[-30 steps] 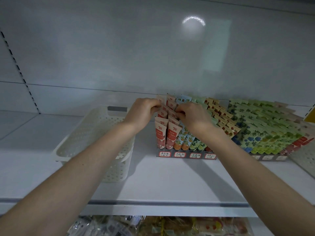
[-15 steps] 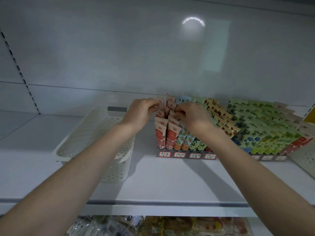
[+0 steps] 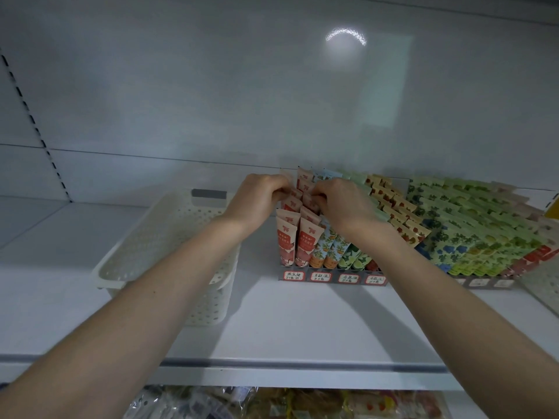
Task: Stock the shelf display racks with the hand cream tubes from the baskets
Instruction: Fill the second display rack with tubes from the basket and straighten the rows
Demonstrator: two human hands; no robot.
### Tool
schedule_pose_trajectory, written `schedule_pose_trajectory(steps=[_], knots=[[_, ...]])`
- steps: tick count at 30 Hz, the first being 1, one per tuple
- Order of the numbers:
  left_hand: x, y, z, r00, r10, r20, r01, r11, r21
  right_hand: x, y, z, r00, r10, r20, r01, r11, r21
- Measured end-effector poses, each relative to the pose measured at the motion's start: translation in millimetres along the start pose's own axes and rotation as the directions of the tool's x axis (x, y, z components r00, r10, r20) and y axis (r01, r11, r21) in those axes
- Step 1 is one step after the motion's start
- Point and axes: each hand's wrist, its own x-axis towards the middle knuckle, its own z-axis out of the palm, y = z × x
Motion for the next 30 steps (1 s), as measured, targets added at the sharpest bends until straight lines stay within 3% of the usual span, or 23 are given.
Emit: schedule_pose_trajectory(steps=[11, 30], knots=[[0.9, -4.4, 8.2, 1.0, -0.021, -0.008, 0.021, 1.0, 0.01, 12.0, 2.8, 2.0, 0.998, -0.044, -0.046, 0.038, 0.991, -0.126], [0.0, -7.5, 12.2, 0.999, -0.032, -0.036, 0.033, 0.999, 0.032, 7.4, 5.2, 0.3, 0.997, -0.05, -0.065, 0.052, 0.998, 0.029]])
